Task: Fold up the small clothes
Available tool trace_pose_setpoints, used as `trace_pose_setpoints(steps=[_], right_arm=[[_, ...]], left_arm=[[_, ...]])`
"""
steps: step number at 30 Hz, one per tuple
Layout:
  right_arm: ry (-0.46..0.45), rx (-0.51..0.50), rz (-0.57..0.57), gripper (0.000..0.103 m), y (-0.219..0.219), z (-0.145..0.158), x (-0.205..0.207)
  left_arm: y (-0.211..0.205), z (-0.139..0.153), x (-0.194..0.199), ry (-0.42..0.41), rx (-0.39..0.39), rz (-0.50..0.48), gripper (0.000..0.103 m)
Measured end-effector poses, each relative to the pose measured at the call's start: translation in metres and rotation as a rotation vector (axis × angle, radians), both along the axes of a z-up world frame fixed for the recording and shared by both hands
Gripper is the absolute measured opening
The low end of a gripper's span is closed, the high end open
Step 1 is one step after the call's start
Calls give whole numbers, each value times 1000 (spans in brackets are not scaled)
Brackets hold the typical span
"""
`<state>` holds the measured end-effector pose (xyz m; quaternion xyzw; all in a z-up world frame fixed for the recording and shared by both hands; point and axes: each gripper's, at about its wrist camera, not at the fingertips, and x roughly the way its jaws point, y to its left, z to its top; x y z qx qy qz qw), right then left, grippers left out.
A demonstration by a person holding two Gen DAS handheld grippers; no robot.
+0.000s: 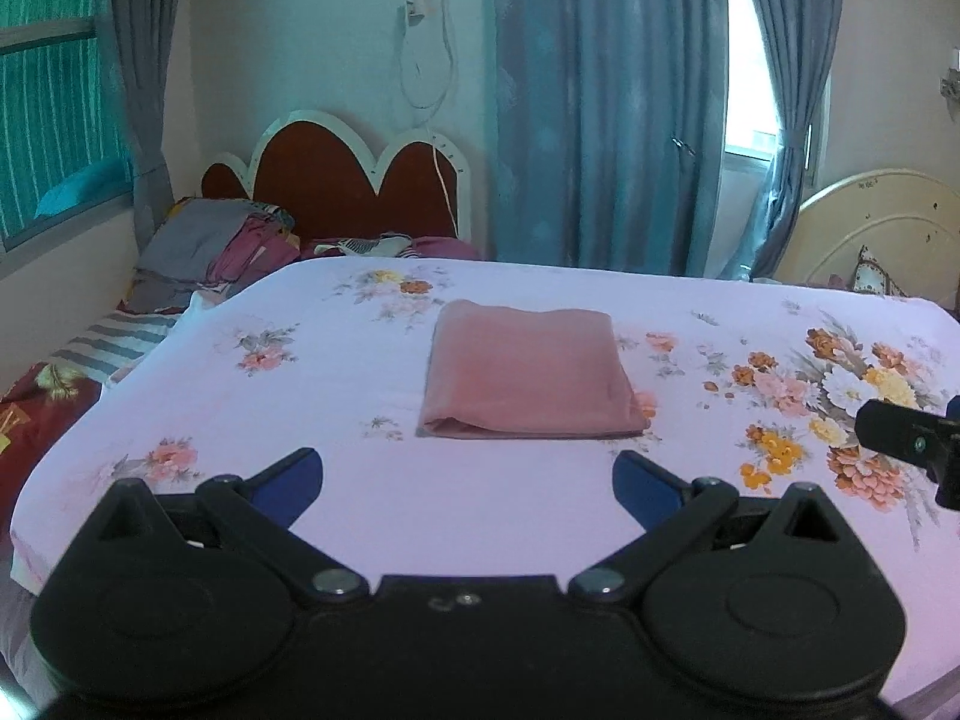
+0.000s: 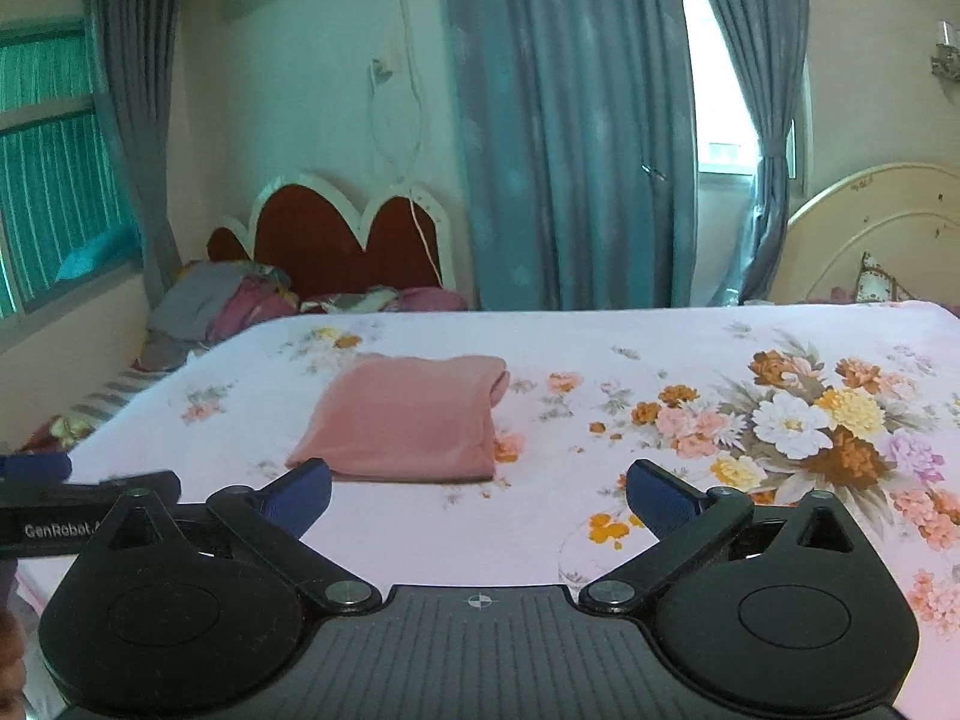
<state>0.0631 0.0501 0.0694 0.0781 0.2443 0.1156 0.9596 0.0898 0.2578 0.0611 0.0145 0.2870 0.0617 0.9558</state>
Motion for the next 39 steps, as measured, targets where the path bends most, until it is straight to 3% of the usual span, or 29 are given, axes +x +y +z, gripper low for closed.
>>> trace_pose_setpoints(steps=[13,39], right_arm=[[-15,-2,16,103,6,2,-6],[0,3,28,103,12,-10,8]], left_arm=[[10,3,-13,-15,31,18,103],[19,5,-3,-9,37,30,103]])
